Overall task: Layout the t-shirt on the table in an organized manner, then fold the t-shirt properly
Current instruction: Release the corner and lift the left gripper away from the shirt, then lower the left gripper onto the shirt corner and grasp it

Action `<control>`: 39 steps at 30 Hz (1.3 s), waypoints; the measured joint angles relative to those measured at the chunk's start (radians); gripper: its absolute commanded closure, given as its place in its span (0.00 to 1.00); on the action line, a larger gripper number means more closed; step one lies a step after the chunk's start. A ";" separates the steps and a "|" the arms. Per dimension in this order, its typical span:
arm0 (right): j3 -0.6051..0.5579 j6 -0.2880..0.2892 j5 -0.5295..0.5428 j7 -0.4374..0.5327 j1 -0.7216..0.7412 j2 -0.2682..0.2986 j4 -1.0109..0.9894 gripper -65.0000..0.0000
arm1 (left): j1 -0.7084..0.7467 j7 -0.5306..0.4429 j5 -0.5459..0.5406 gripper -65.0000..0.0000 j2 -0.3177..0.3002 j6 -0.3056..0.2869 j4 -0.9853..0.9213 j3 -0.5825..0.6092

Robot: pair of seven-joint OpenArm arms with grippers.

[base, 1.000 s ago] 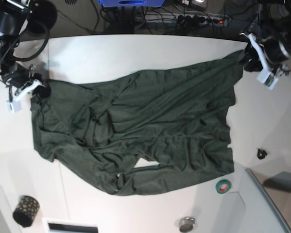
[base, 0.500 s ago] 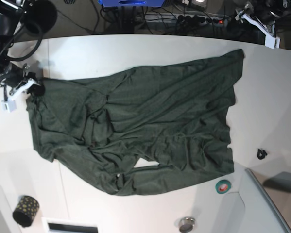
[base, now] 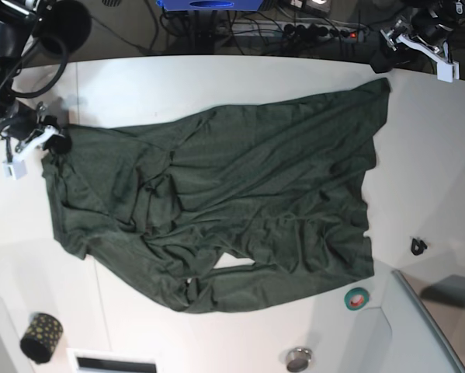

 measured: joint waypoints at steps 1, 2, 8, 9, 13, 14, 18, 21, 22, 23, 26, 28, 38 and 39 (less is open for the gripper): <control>0.000 0.000 0.000 0.000 0.000 0.000 0.000 0.99 | -0.007 0.000 -0.002 0.17 0.002 0.000 -0.012 0.002; 0.000 0.000 0.000 0.000 0.000 0.000 0.000 0.99 | -0.014 -0.001 -0.005 0.17 0.002 -0.001 -0.030 0.002; 0.000 0.000 0.000 0.000 0.000 0.000 0.000 0.99 | -0.029 0.003 0.001 0.17 0.002 0.000 -0.103 -0.001; 0.000 0.000 0.000 0.000 0.000 0.000 0.000 0.99 | -0.030 0.002 0.000 0.17 0.000 0.000 -0.103 -0.001; 0.000 0.000 0.000 0.000 0.000 -0.002 0.000 0.99 | -0.022 0.003 0.005 0.17 0.002 0.000 -0.053 -0.001; 0.000 0.000 0.000 0.000 0.000 -0.002 0.000 0.99 | -0.016 0.004 0.002 0.17 0.002 0.000 -0.027 -0.001; 0.001 0.000 0.000 0.000 0.000 -0.002 0.000 0.99 | -0.022 0.088 -0.010 0.17 0.010 -0.001 0.032 -0.050; 0.001 0.000 0.000 0.001 0.000 -0.002 0.000 0.99 | -0.062 0.131 0.011 0.17 0.021 0.001 0.023 -0.134; 0.001 0.000 0.000 0.000 0.000 -0.002 0.000 0.99 | -0.076 0.135 0.012 0.17 0.019 0.000 0.016 -0.140; 0.001 0.000 -0.001 0.000 0.000 -0.002 0.000 0.99 | -0.087 0.134 0.011 0.17 0.018 0.002 0.007 -0.140; 0.001 0.000 0.000 0.000 0.000 -0.002 0.000 0.99 | -0.108 0.135 0.041 0.17 0.020 0.000 -0.011 -0.134; 0.001 0.000 0.000 0.000 0.000 -0.002 0.000 0.99 | -0.121 0.138 0.073 0.17 0.021 0.000 -0.027 -0.134; 0.001 0.000 0.000 0.001 0.000 -0.002 0.000 0.99 | -0.179 0.142 0.091 0.17 0.021 0.000 -0.103 -0.135; 0.001 0.000 0.000 0.000 0.000 -0.002 0.000 0.99 | -0.182 0.145 0.101 0.17 0.021 0.000 -0.103 -0.129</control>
